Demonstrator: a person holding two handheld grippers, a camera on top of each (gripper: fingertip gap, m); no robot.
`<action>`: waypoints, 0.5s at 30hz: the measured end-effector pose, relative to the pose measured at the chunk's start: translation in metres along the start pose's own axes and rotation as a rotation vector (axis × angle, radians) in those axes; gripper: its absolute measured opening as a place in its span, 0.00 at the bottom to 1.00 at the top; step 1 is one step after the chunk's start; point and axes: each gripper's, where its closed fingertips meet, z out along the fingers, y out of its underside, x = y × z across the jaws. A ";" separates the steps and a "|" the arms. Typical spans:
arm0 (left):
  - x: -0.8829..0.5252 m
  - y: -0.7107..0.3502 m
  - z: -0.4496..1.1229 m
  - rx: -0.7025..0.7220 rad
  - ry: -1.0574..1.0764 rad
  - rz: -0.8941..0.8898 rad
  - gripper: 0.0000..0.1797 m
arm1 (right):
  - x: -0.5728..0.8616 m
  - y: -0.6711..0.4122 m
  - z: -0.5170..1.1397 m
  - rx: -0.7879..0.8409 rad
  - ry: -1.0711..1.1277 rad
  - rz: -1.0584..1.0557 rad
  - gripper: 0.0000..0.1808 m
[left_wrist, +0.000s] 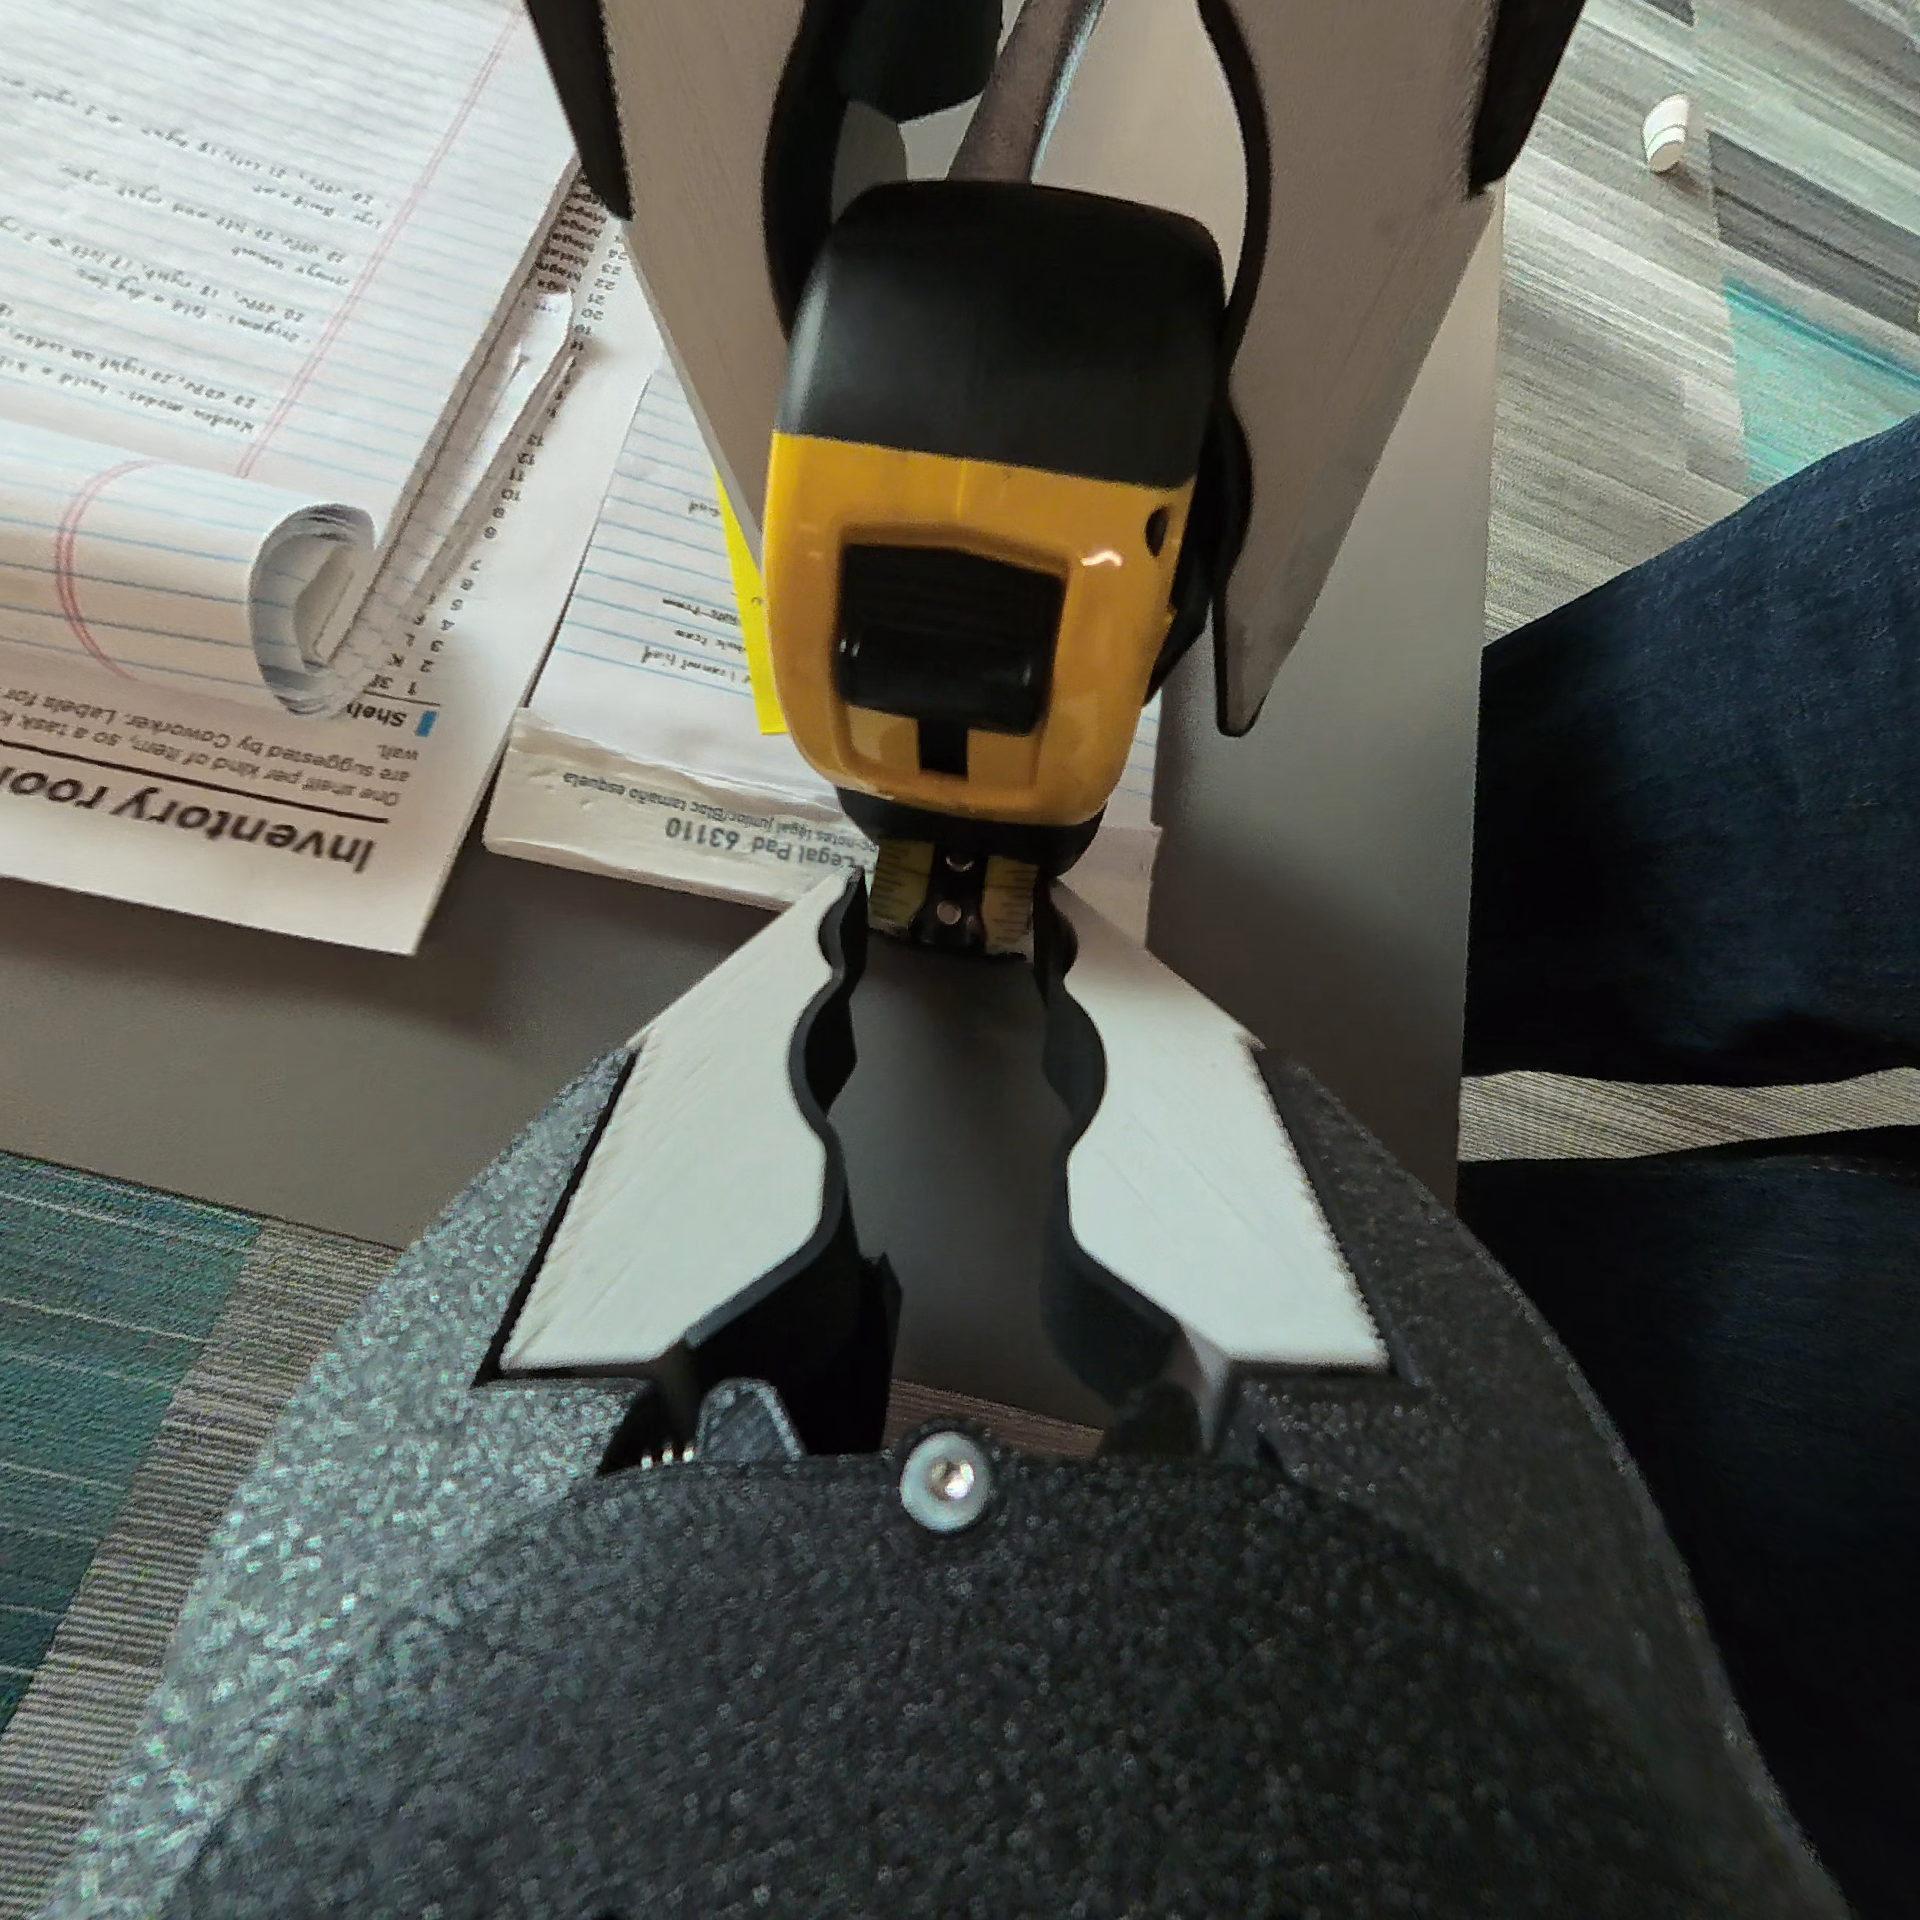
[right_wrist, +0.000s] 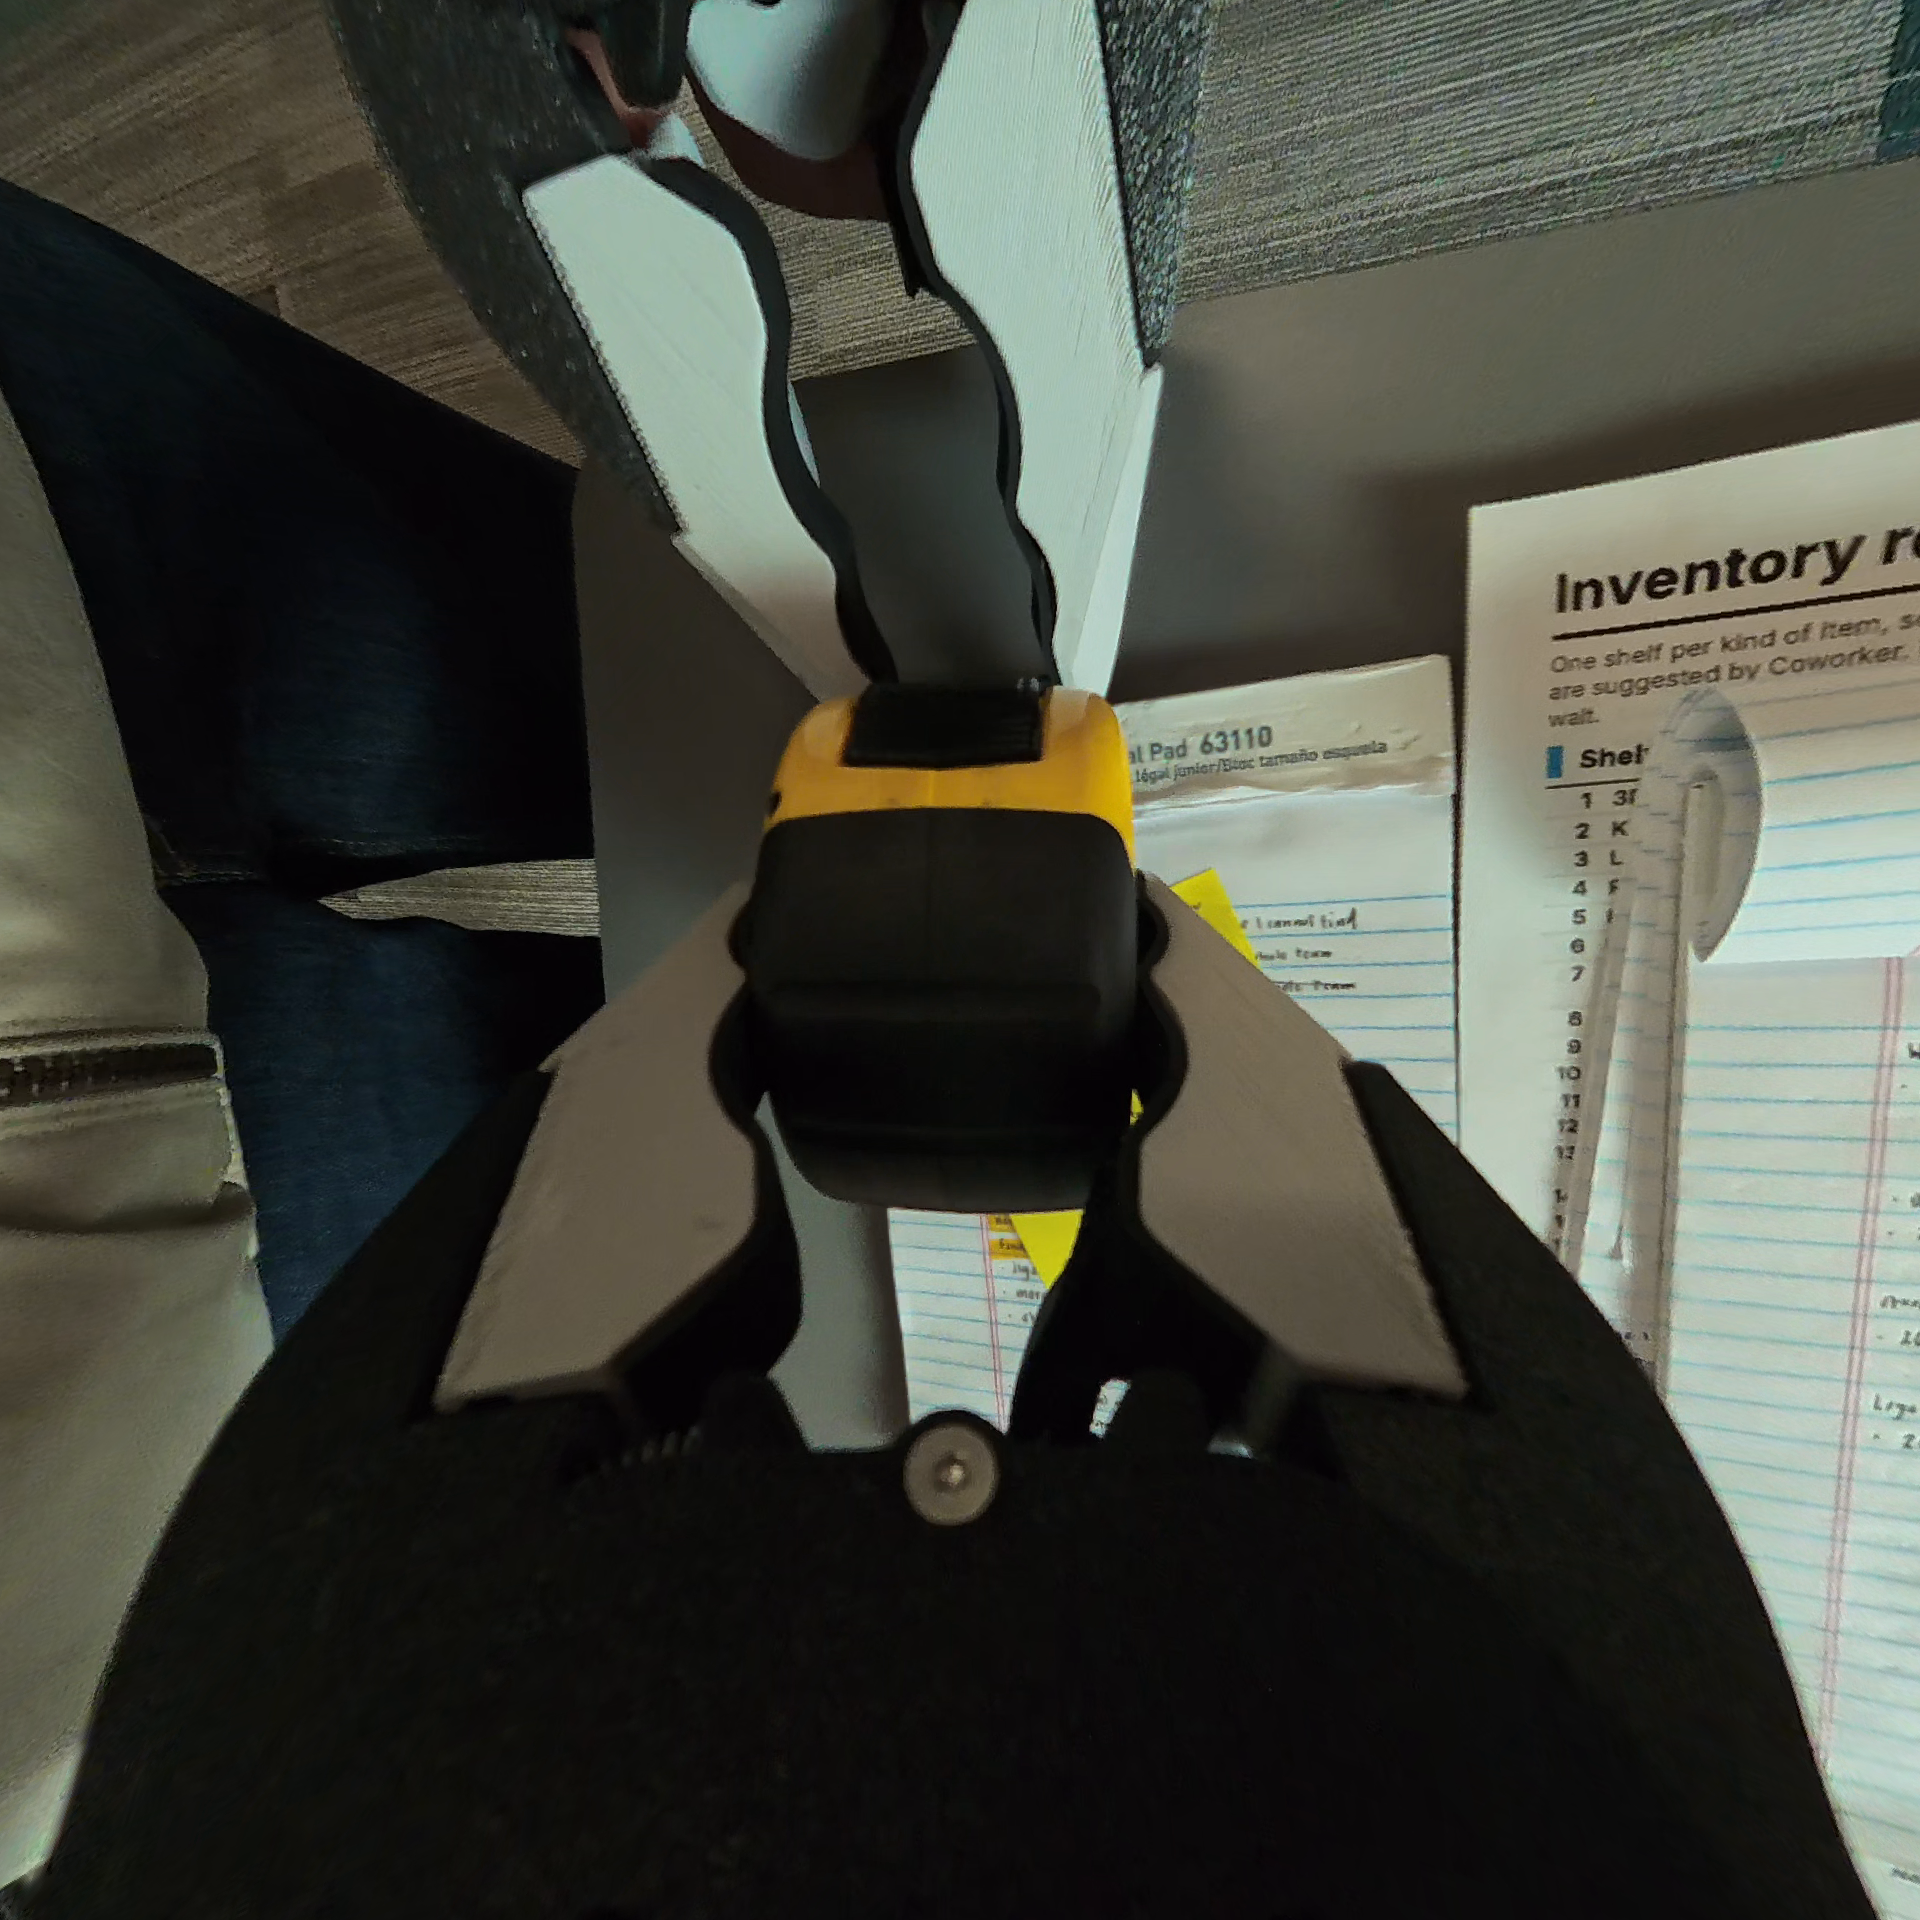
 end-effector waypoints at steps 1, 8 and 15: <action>0.002 0.001 0.000 0.002 -0.003 -0.003 0.17 | -0.002 -0.002 0.001 -0.008 -0.002 -0.004 0.36; -0.008 0.005 -0.027 0.019 -0.052 -0.126 0.26 | -0.004 -0.012 0.003 0.059 -0.069 0.060 0.36; 0.008 -0.004 -0.037 0.081 0.045 -0.267 0.31 | -0.004 -0.012 -0.002 0.201 -0.155 0.218 0.36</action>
